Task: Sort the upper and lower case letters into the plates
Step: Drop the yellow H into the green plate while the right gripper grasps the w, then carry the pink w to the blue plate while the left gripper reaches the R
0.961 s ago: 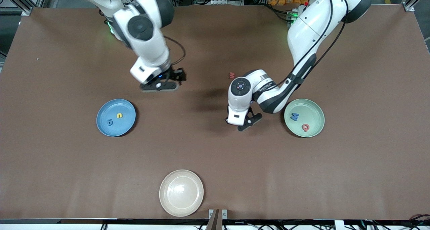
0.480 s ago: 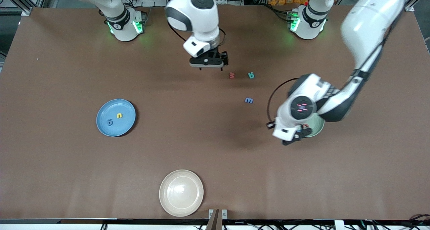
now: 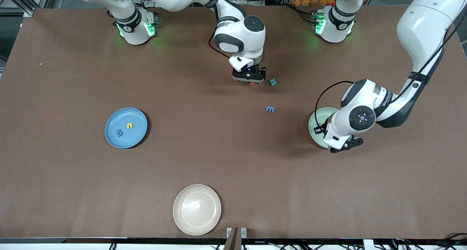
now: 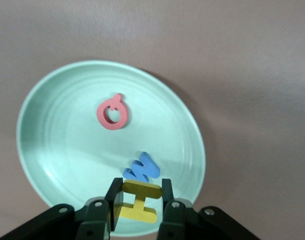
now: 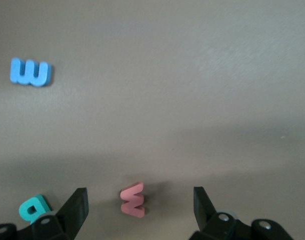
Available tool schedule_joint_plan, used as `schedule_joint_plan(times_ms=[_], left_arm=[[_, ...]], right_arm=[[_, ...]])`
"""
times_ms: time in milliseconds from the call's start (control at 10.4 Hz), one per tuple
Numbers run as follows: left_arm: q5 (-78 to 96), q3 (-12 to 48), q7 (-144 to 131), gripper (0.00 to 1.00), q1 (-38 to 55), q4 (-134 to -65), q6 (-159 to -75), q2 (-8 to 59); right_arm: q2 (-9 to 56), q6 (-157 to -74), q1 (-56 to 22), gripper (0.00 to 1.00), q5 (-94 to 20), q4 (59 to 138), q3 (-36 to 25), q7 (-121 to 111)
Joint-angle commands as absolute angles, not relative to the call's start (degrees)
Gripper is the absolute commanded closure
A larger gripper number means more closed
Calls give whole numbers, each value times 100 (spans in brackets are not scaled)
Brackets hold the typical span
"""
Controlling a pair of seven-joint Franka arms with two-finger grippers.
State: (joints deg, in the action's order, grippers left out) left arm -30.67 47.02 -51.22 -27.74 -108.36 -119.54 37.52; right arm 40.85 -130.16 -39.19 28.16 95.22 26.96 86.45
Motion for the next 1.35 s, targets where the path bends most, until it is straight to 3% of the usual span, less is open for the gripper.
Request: schedule_joint_plan(times_ms=[0,192,288,384,577,673,769,865,1249], left_arm=[[-3190,4781,-5072,99,-3172,-11723,-12278,3069],[-3234,4816,-5071,95,-3340,-11891,-12278,2971],[-3234,4816,-5071,38,-3331,-11874,-12278,2988],[-3234,4816,-5132,0,-3296,-11857,-12304,2997],[-3217,4869,-5491,0,-3095,-11708,-12340,3041],[-3182,4869,-5885,0,-2841,-11542,-12340,3128],[-3156,4869,-6541,0,-2560,-11296,-12340,3294],[-3155,4869,-7244,0,-2236,-11068,-12340,3453],[-3173,4852,-8486,0,-1663,-10898,-12340,3586]], right_arm=[[4367,-12955,-4016,12,2962,9246,2742,8981],[4526,-13201,-4078,19,3136,9264,2742,9184],[4605,-13219,-4113,23,3251,9255,2733,9315],[4666,-13262,-4113,26,3356,9255,2733,9342],[4755,-13359,-4122,28,3419,9255,2733,9378],[4755,-13385,-4122,36,3428,9255,2733,9404],[4755,-13386,-4122,76,3436,9255,2733,9404],[4746,-13386,-4105,100,3506,9255,2733,9378],[4124,-13272,-3413,100,3498,9526,2979,8897]])
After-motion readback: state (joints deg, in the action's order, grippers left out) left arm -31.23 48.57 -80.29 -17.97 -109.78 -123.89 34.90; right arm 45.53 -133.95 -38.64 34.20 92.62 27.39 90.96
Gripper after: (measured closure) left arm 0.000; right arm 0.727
